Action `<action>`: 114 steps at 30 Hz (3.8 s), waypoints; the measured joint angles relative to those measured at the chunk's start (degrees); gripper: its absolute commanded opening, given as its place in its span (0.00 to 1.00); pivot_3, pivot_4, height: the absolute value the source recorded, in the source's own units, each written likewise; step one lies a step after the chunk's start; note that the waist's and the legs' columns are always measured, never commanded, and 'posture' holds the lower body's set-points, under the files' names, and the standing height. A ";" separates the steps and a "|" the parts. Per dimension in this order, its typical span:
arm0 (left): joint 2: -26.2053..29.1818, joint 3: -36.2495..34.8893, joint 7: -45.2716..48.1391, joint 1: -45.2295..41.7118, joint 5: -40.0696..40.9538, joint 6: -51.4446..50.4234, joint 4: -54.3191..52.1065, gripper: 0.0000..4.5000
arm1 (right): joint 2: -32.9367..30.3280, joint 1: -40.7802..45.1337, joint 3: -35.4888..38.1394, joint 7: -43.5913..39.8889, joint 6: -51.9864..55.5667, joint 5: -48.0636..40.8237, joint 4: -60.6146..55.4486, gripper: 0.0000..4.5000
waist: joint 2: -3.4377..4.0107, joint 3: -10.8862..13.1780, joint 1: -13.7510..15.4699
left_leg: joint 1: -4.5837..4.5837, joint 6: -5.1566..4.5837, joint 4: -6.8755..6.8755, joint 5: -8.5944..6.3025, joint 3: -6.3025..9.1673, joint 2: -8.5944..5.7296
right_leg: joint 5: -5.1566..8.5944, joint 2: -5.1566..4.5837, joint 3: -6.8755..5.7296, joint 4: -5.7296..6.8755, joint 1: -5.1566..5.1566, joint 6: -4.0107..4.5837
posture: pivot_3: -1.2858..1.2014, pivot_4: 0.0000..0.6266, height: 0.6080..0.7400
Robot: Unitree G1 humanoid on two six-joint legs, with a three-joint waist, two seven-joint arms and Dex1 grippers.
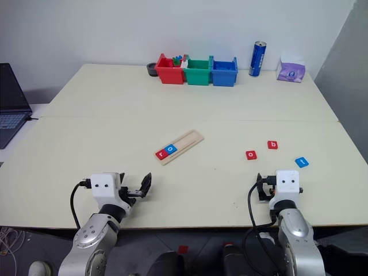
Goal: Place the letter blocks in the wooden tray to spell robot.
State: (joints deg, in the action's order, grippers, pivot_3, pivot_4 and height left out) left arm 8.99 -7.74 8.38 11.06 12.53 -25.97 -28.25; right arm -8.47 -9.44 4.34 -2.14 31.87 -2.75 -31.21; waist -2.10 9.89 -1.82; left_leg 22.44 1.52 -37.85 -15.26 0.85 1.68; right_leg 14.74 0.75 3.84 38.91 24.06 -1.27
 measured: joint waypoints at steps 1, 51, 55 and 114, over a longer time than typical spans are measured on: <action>0.01 0.02 0.05 0.00 0.08 0.00 0.00 1.00 | 0.06 0.00 -0.01 0.01 0.00 0.00 0.00 0.99 | 0.00 0.00 0.00 | 0.00 0.00 0.00 0.00 0.00 0.00 | 0.00 0.00 0.00 0.00 0.00 0.00 | 0.52 0.24 1.00; 21.17 0.00 34.47 -25.21 7.30 7.61 27.91 1.00 | -22.96 34.34 -6.69 -49.38 4.99 -25.60 16.29 0.99 | 0.06 0.12 0.06 | 0.29 -0.02 -0.03 0.00 0.17 -0.02 | 0.05 0.05 -0.69 -0.08 0.05 0.13 | 0.52 0.24 1.00; 21.49 1.51 38.38 -28.75 6.87 9.60 33.64 1.00 | -22.54 34.57 -6.91 -49.26 4.97 -25.60 16.42 0.99 | 0.07 0.13 0.13 | 0.39 -0.01 -0.08 0.00 0.46 -0.03 | -0.03 0.00 -1.04 -0.07 0.04 0.27 | 0.52 0.24 1.00; 19.49 7.31 52.05 -49.33 -3.78 33.77 77.58 0.86 | -22.13 34.55 -7.53 -45.12 6.29 -27.61 13.32 1.00 | 0.08 0.13 0.15 | 0.43 -0.02 -0.12 0.01 0.67 -0.05 | -0.11 0.01 -1.32 0.08 0.02 0.40 | 0.52 0.24 1.00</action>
State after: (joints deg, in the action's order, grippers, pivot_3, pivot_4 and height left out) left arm 28.48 -0.43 60.43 -38.27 8.75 7.80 49.34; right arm -30.60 25.11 -3.19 -47.26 38.15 -30.37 -17.89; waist -2.02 10.02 -1.67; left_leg 22.87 1.50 -37.97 -15.25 1.51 1.63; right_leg 14.64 0.76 2.52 38.99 24.08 -0.86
